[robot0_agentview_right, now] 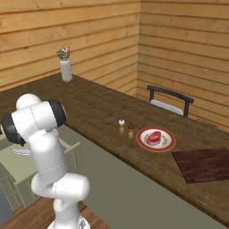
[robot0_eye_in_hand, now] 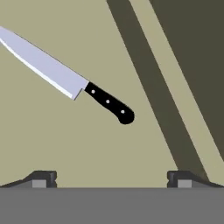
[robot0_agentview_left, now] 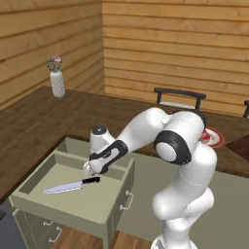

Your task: Pick up the knife from the drawer and place it on the cutting board. Then place the meat from the plate to the cutting board.

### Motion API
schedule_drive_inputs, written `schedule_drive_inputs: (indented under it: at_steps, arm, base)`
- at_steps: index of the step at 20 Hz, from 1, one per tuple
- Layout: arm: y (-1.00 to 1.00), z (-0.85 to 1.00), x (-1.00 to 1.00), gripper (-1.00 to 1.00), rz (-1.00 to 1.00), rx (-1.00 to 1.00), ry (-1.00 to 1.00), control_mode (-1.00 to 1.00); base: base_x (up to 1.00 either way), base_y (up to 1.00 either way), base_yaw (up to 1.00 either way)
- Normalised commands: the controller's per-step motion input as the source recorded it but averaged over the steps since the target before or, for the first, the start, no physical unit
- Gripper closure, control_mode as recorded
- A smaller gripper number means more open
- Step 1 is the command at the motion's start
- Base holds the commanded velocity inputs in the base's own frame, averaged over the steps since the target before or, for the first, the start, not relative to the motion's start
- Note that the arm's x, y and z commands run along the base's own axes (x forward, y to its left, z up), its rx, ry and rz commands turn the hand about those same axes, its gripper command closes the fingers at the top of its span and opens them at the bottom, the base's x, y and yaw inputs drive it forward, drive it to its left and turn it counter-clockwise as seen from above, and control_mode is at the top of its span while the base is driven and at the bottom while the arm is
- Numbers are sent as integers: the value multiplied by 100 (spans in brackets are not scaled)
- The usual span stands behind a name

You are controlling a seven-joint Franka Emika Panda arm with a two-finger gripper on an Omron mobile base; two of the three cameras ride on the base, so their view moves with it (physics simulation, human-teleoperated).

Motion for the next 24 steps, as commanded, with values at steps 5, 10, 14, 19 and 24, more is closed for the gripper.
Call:
schedule_drive_inputs:
  at_steps: [5, 10, 14, 19, 24]
  arm:
    - [45, -37, 0, -100, 21, -14, 0, -100]
    - [3, -42, 0, -100, 16, -13, 0, -100]
    - [0, -32, 3, -100, 16, -2, 0, -100]
    - [0, -18, 19, -100, 15, 0, 0, -100]
    - [0, -30, 32, -100, 13, 0, 0, -100]
  base:
    - [0, 0, 0]
    - [0, 0, 0]
    - [0, 0, 0]
    - [0, 0, 0]
    - [0, 0, 0]
